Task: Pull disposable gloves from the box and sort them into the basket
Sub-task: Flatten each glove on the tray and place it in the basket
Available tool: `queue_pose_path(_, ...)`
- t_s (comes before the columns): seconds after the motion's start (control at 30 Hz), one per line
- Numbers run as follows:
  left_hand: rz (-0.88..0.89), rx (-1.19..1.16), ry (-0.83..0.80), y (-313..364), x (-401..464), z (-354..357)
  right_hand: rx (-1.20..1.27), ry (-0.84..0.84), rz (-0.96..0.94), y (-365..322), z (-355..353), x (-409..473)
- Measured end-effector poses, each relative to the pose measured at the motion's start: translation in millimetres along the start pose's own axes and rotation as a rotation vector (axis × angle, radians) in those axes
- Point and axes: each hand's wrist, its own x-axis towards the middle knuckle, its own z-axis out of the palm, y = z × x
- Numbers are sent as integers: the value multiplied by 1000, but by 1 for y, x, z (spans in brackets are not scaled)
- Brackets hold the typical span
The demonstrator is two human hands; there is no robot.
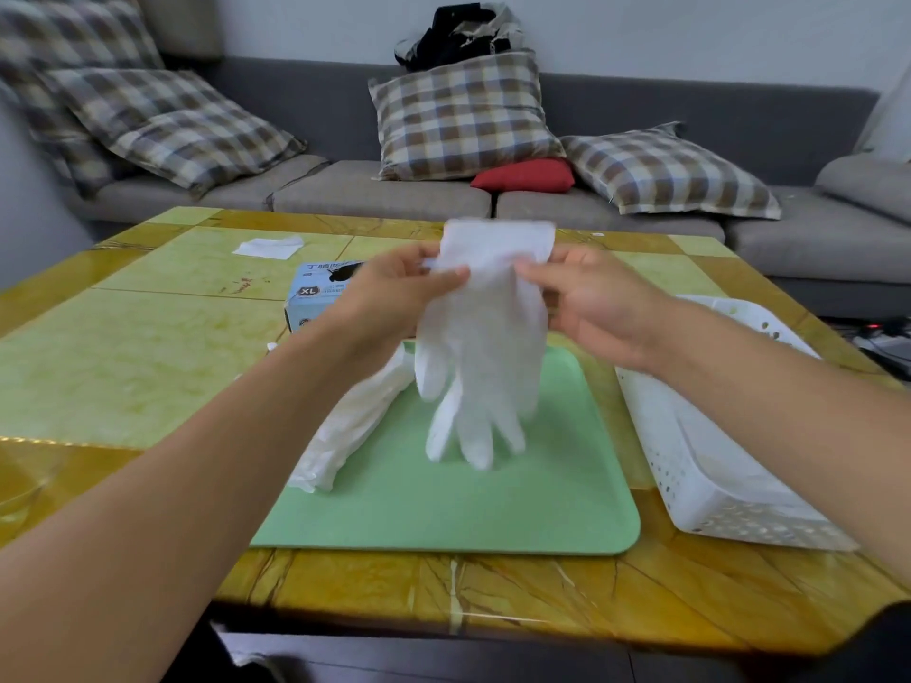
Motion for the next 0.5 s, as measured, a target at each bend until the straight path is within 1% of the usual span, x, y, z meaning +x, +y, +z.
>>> queue_pose_path(0.07, 211, -34, 54, 17, 3, -3, -66, 32, -231, -19, -5, -7)
queue_pose_path(0.13, 328, 40, 50, 24, 1, -8, -118, 18, -346, -24, -8, -17)
queue_pose_path(0.17, 341, 83, 34, 22, -1, -10, -183, 10, -366, -21, -10, -20)
queue_pose_path(0.23, 312, 202, -18, 9, -7, -13, -377, -30, -331, -5, -14, -22)
queue_pose_path(0.27, 282, 277, -48, 0, -9, -14, -473, -84, -272, 6, -15, -21)
queue_pose_path(0.33, 212, 468, -157, -20, -12, -18, -671, -256, -130, 25, -17, -21)
queue_pose_path(0.43, 108, 770, -474, -41, -17, -24, -1003, -556, -18, 45, -15, -22)
queue_pose_path(0.5, 55, 883, -664, -49, -22, -22, -1037, -676, 32, 46, -11, -24)
